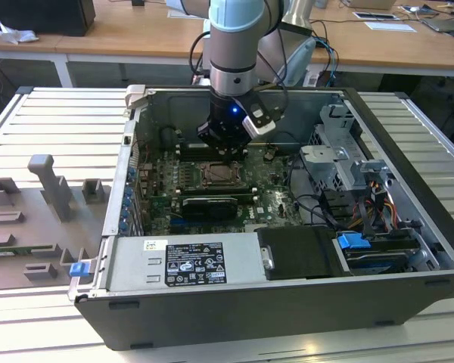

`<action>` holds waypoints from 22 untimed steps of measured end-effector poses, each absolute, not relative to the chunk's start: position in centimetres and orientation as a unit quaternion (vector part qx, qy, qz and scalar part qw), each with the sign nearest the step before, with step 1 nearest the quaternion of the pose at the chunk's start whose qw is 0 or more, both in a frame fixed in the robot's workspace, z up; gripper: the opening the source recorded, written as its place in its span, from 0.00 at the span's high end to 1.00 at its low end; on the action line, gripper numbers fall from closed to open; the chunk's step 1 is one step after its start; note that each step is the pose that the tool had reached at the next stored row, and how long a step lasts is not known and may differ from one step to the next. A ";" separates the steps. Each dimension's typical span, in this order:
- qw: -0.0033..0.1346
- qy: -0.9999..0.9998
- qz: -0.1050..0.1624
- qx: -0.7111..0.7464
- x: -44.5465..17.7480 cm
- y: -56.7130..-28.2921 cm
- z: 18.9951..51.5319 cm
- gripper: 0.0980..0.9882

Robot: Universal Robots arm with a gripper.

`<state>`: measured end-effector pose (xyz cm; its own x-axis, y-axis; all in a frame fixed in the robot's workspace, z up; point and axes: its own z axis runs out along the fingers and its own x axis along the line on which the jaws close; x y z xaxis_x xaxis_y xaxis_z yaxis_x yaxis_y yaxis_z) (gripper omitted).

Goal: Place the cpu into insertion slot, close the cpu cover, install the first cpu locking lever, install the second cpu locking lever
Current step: 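Install the first cpu locking lever, then install the second cpu locking lever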

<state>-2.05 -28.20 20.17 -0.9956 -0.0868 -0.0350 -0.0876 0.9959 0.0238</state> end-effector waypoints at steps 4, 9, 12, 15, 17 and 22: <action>0.017 0.999 0.012 -0.044 -2.0 -28.2 21.1 0.99; 0.017 0.999 0.012 -0.044 -2.1 -28.4 21.1 0.99; 0.017 0.999 0.012 -0.044 -2.0 -28.5 21.1 0.99; 0.017 0.999 0.012 -0.044 -2.0 -28.7 21.1 0.99; 0.017 0.999 0.012 -0.044 -2.0 -28.7 21.1 0.99; 0.017 0.999 0.012 -0.044 -2.0 -28.9 21.1 0.99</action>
